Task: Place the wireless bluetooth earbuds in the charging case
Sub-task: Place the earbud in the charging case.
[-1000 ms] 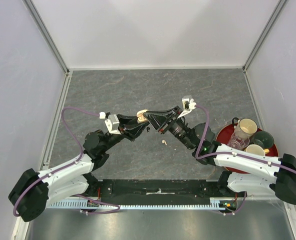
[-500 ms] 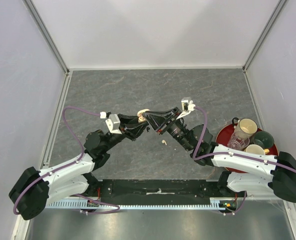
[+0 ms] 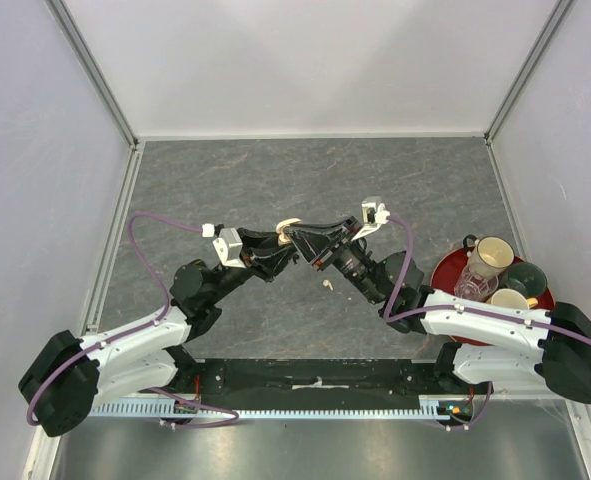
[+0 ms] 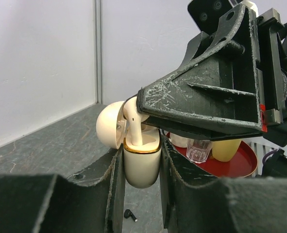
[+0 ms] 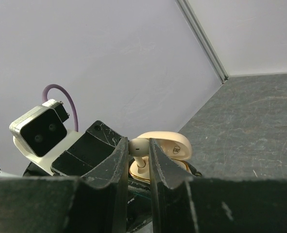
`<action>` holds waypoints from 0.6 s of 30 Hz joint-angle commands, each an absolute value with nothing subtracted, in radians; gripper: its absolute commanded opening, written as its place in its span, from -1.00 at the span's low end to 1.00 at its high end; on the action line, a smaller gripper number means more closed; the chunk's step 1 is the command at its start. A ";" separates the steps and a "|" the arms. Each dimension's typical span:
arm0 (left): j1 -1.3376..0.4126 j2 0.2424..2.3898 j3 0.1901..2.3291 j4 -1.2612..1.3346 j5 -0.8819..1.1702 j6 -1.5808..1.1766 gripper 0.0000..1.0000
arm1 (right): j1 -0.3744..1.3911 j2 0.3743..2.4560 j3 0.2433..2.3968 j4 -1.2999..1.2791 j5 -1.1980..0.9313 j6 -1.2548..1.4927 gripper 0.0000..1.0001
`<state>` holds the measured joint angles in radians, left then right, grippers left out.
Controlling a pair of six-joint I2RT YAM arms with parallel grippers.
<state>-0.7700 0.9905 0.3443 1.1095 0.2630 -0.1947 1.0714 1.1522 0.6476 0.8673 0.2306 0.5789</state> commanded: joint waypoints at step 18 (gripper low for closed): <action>-0.778 0.988 0.367 1.275 0.186 -0.137 -0.95 | 1.118 1.147 0.686 0.696 0.252 0.545 -0.88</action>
